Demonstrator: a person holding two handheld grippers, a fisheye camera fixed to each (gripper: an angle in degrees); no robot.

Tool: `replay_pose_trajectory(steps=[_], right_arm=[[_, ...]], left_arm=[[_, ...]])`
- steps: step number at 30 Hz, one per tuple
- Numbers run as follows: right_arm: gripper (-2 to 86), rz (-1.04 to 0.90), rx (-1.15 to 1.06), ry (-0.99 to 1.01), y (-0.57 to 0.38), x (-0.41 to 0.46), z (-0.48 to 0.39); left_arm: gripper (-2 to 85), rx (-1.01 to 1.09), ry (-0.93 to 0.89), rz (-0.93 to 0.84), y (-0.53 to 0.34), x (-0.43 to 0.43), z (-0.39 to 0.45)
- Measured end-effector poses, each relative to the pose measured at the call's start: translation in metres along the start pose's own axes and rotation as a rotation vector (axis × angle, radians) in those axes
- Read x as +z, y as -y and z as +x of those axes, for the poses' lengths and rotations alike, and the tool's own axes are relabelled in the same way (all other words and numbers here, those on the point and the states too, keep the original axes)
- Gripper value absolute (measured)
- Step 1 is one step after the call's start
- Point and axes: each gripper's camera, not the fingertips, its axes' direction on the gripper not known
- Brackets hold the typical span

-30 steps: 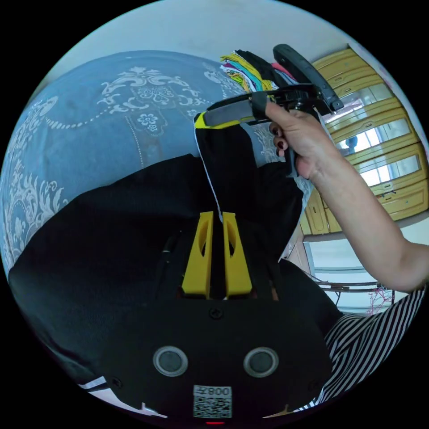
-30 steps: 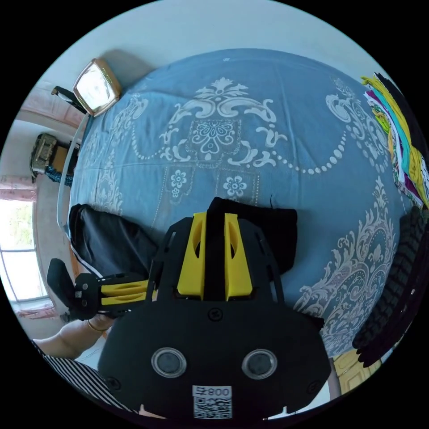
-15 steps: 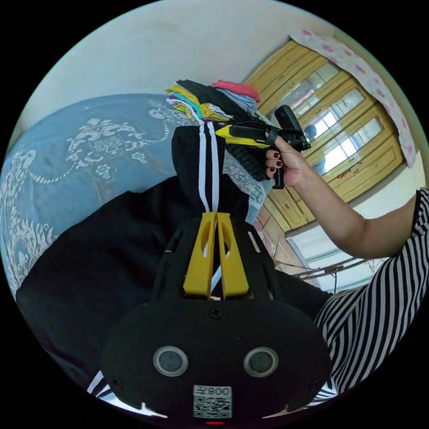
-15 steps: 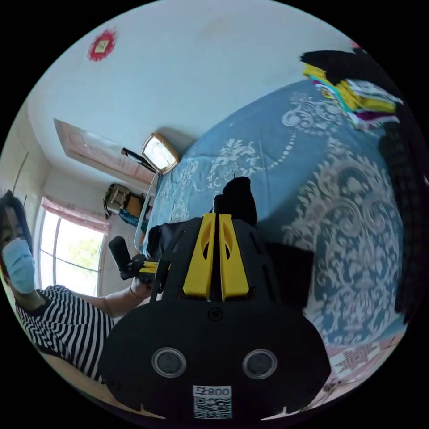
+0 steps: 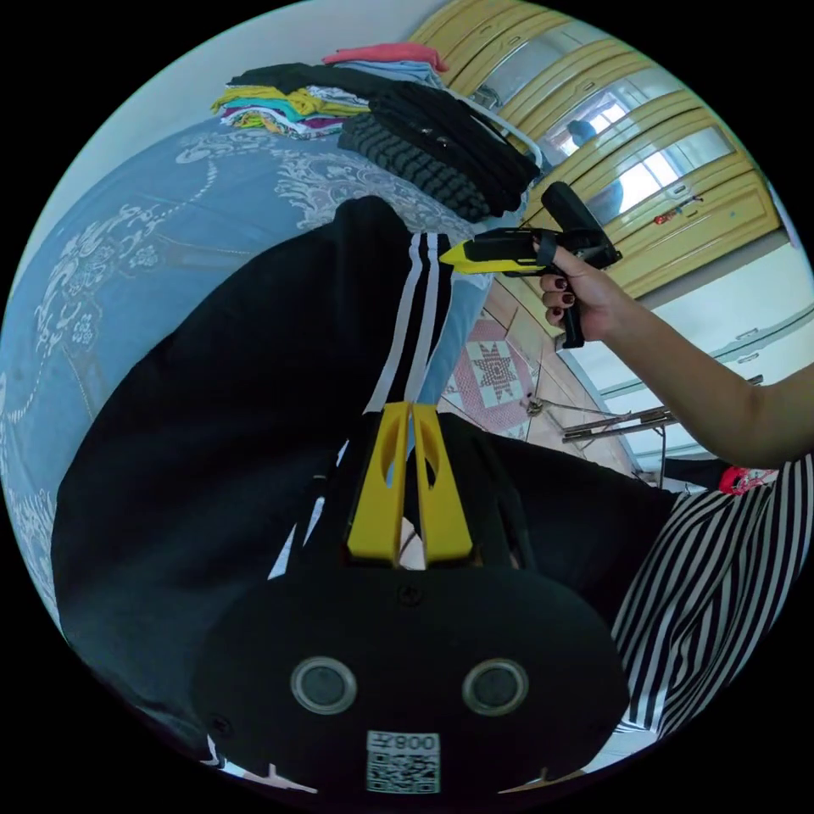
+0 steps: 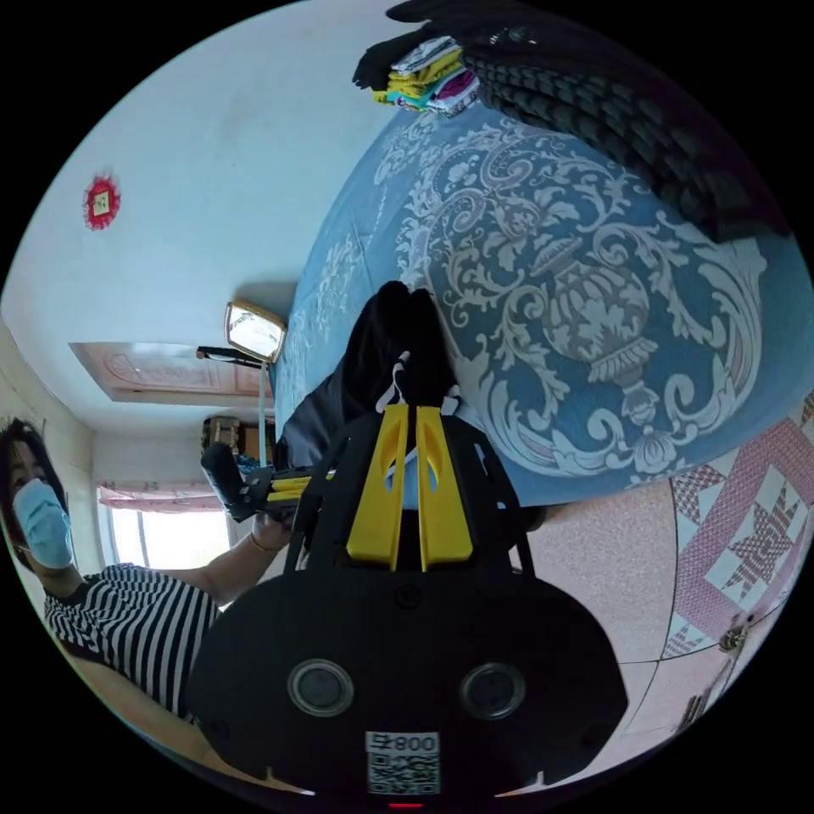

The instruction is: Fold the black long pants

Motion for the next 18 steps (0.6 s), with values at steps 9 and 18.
replay_pose_trajectory(steps=[9,18], right_arm=[[0.2,0.156,0.042,-0.071,-0.031,-0.036,-0.01],[0.0,-0.138,-0.194,-0.385,0.007,0.055,-0.077]], left_arm=[[1.3,-0.016,-0.029,0.014,-0.025,-0.013,-0.002],[1.1,0.007,-0.012,0.003,-0.049,-0.047,0.006]])
